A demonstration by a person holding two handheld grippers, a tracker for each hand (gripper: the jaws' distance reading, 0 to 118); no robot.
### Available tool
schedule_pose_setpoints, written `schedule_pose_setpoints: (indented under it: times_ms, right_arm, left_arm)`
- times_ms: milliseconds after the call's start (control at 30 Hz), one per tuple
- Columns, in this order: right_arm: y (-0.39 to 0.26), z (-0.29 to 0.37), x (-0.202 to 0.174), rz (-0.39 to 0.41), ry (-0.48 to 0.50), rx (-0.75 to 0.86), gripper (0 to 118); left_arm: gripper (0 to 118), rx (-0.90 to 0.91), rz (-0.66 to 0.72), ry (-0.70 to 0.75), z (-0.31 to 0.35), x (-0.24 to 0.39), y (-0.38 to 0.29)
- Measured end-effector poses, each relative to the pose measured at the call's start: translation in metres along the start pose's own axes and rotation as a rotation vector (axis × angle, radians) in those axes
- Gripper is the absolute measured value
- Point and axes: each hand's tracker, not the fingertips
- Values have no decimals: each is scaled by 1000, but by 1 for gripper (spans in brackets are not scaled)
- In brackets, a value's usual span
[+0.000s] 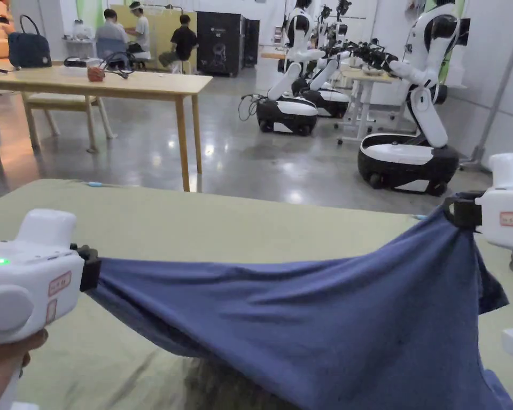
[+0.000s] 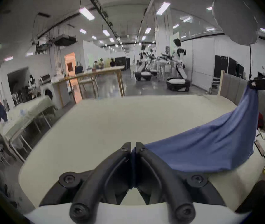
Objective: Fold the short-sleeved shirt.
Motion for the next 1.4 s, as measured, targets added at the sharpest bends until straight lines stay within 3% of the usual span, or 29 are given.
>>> schedule_pose_setpoints:
  times_ms: [133,267,600,800,1033,1400]
  right_arm:
    - [65,29,31,-49,-65,110,3]
    - [124,42,54,-84,-71,185,3]
    - [209,45,69,-138,-83,335,3]
    - [194,25,74,-170,-74,351,3]
    - [105,-15,79,-201,-69,276,3]
    - [43,48,87,-188,-37,249,3]
  left_arm:
    - [2,100,-12,39,-5,0,81]
    - [2,204,-100,113,-14,7,160]
    - [2,326,-111,200,-15,6,284]
    - [2,347,-137,184,-24,9,270]
    - [2,270,-125,137,-82,23,188]
    - [2,213,-124,75,-20,50,117]
